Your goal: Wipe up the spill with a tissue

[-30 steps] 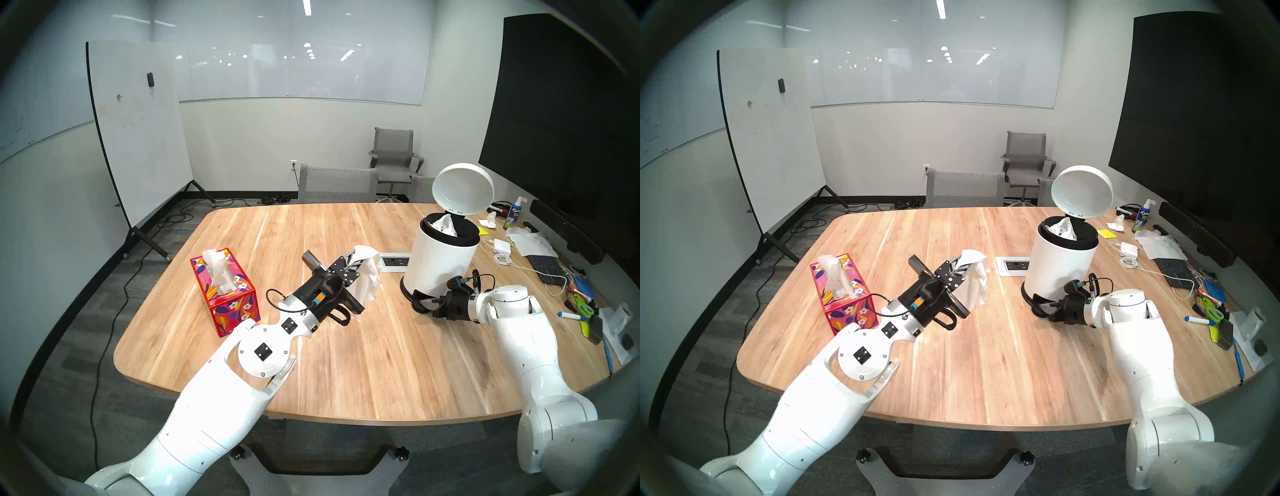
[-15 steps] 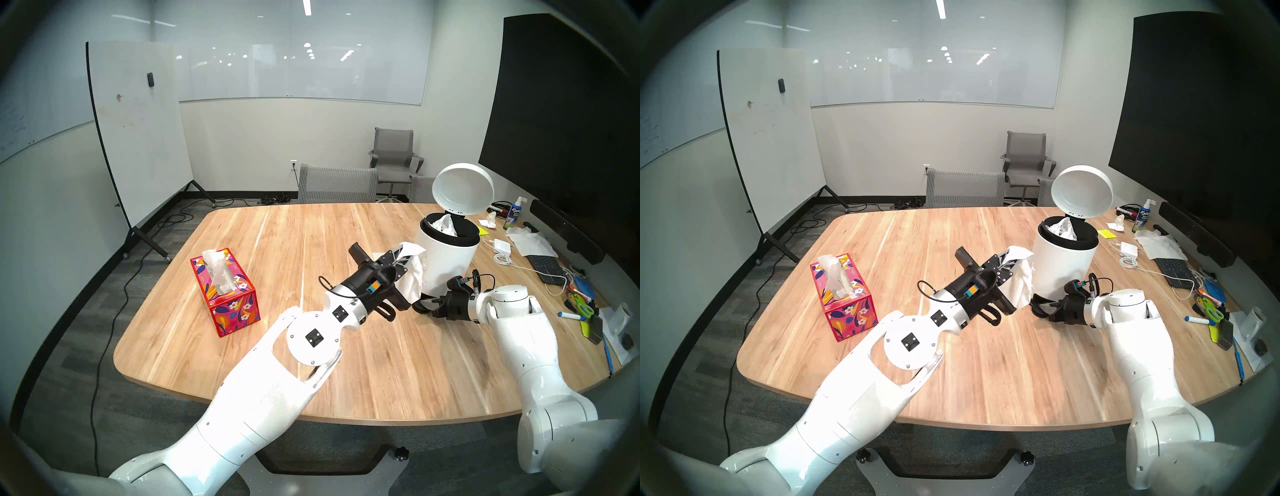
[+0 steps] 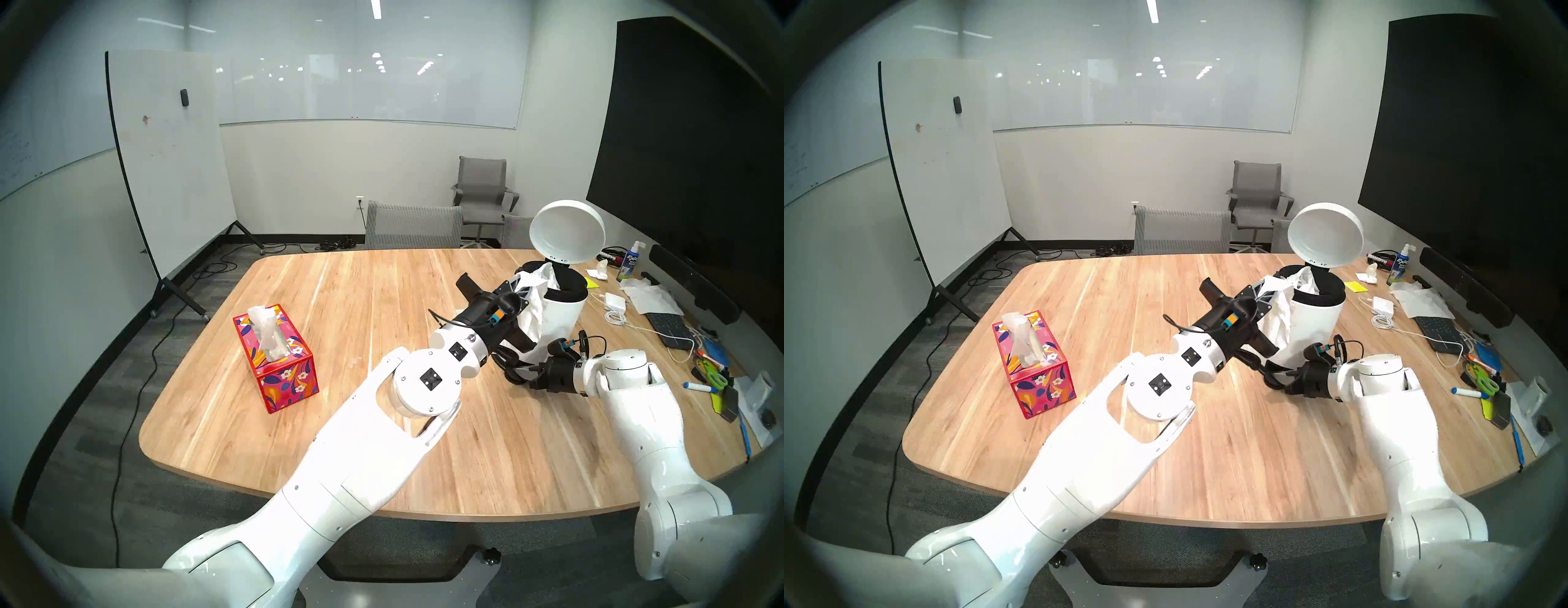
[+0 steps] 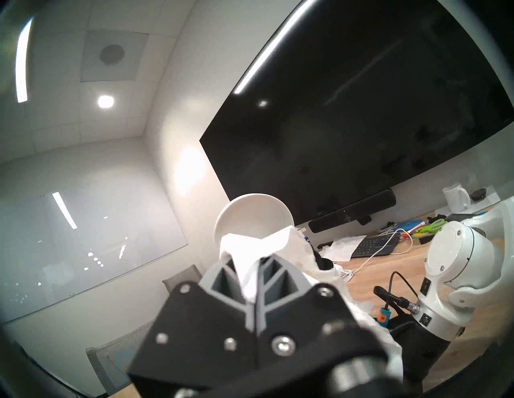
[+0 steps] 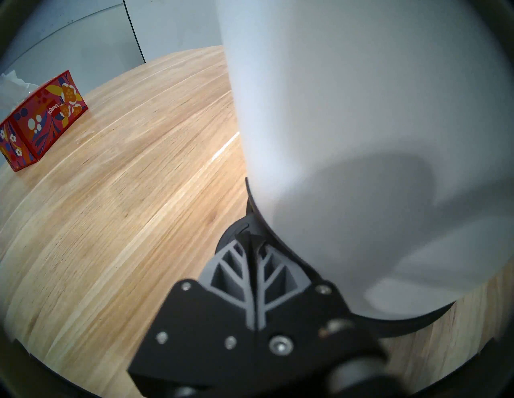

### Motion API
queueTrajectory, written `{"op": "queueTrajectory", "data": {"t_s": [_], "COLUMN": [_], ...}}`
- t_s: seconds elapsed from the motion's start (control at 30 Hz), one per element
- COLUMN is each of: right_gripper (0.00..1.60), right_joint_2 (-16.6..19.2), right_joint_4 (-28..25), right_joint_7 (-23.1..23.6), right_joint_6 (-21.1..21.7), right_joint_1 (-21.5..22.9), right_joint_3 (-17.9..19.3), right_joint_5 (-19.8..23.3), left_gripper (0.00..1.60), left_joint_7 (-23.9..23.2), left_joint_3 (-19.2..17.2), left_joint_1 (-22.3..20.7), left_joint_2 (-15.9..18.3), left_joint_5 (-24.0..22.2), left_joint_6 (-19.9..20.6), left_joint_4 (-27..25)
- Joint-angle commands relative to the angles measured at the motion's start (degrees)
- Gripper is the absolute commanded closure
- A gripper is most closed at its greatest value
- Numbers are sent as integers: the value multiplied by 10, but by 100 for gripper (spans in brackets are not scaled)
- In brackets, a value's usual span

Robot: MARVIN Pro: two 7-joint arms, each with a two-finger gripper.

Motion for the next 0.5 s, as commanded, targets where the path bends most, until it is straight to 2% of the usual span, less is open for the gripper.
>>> {"op": "queueTrajectory", "data": {"t_s": [0.0,0.47], "right_gripper": [160,160], "right_joint_2": [7,7], "right_joint_4": [11,11], "right_joint_7": [-11,-12], "right_joint_6": [7,7], "right_joint_1": [-19,-19], "right_joint_3": [-4,-5], "right_joint_5": [-12,-12], "left_gripper": [160,160], "left_joint_7": [19,51], "left_joint_3": [0,12], "left_joint_1": [-51,-90], "left_joint_2": [-66,-117], "left_joint_5": [-2,-2], "left_joint_6": [10,17], "left_joint_4": [26,92]}}
